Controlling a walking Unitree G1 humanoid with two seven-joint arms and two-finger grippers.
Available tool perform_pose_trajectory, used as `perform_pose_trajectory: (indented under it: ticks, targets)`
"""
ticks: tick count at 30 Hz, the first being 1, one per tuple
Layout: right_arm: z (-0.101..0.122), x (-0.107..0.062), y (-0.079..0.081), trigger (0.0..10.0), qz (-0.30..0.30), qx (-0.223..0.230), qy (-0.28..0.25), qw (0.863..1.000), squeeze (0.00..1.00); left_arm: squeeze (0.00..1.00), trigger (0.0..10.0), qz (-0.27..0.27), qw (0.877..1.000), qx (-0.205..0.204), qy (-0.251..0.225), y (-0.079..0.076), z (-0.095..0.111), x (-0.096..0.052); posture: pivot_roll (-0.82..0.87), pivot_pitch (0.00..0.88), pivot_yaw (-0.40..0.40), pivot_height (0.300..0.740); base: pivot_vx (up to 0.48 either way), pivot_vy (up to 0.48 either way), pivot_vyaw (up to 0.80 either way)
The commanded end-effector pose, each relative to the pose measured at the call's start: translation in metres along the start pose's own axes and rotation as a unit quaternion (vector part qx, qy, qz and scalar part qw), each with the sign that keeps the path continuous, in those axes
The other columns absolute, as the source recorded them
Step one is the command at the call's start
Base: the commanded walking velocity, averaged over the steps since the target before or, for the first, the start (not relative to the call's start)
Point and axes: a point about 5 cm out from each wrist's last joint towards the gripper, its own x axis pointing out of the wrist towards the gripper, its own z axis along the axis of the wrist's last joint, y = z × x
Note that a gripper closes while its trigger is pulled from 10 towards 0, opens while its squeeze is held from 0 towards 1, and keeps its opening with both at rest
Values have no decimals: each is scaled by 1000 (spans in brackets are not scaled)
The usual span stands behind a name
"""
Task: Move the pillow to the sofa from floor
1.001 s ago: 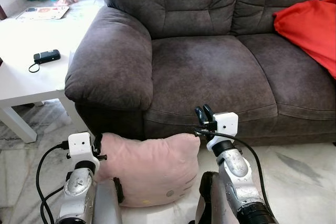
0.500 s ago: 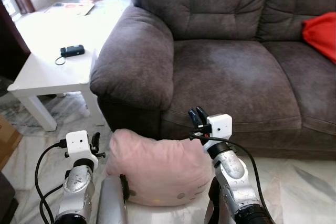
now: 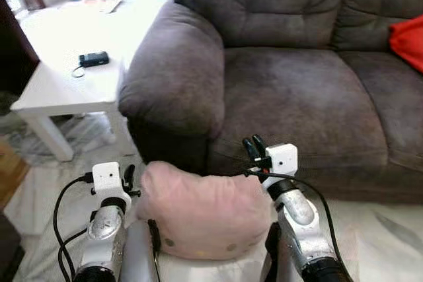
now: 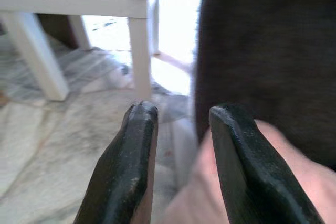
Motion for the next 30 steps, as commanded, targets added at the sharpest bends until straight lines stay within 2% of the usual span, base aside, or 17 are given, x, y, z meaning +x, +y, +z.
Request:
perform_pose_trajectory:
  ticks: [1, 5, 6, 10, 13, 30]
  targets:
    - [0, -2, -3, 10000, -4, 1, 2, 1000, 0, 0, 10000, -9, 1000, 2, 9, -3, -3, 0, 134, 53, -47, 459, 0, 0, 0]
    - [0, -1, -2, 10000, -4, 2, 2, 1000, 0, 0, 10000, -19, 1000, 7, 11, -6, -3, 0, 134, 53, -45, 459, 0, 0, 0]
    - [0, -2, -2, 10000, -6, 4, 3, 1000, 0, 0, 10000, -47, 999, 16, 12, -13, -3, 0, 135, 54, -45, 459, 0, 0, 0]
    - [-1, -2, -2, 10000, -6, 5, 4, 1000, 0, 0, 10000, -103, 994, 30, 17, -26, -4, -2, 136, 57, -43, 459, 0, 0, 0]
    - [-1, -2, -2, 10000, -7, 6, 4, 1000, 0, 0, 10000, -126, 991, 49, 22, -30, -6, -3, 136, 58, -41, 459, 0, 0, 0]
    - [-2, -1, 0, 10000, -4, 8, 7, 1000, 0, 0, 10000, -128, 989, 69, 37, -29, -8, -2, 139, 60, -36, 459, 224, 0, 0]
